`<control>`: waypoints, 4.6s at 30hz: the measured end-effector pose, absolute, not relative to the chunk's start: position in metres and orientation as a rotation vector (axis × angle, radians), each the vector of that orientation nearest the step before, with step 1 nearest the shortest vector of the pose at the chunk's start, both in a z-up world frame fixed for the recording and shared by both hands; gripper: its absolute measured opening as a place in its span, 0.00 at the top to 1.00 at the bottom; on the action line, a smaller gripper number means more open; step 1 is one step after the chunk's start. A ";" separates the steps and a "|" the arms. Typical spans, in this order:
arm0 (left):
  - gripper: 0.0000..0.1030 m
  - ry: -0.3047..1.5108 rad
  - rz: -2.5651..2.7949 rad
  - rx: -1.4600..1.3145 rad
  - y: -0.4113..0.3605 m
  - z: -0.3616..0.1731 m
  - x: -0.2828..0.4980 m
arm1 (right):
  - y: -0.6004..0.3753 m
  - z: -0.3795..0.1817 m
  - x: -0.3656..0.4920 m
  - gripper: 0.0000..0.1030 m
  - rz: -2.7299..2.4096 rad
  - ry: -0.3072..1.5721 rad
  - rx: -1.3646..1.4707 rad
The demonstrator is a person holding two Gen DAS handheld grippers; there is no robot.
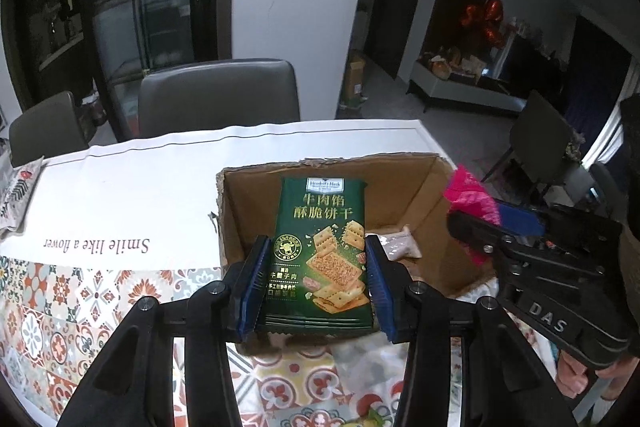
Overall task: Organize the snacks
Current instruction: 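Carry both bags into the cardboard box and open both tools, then move the open left tool back over the small yellow-green candy, then grasp the small yellow-green wrapped candy with the left tool, then carry the candy into the cardboard box and open the left tool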
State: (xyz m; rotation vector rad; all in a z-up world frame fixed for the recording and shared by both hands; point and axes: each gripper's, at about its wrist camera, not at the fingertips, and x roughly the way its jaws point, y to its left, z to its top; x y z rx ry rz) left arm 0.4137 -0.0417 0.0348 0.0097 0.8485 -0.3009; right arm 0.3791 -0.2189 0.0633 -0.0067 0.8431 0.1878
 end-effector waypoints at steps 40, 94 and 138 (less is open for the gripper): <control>0.38 0.851 -0.386 0.155 -0.047 -0.040 0.244 | -0.230 -0.011 0.209 0.40 0.062 0.890 0.039; 0.79 1.029 -0.455 0.139 -0.073 -0.107 0.261 | -0.246 -0.088 0.210 0.40 0.030 1.079 0.140; 0.79 0.775 -0.375 0.080 -0.050 0.046 0.290 | -0.223 0.054 0.254 0.40 0.126 0.819 -0.011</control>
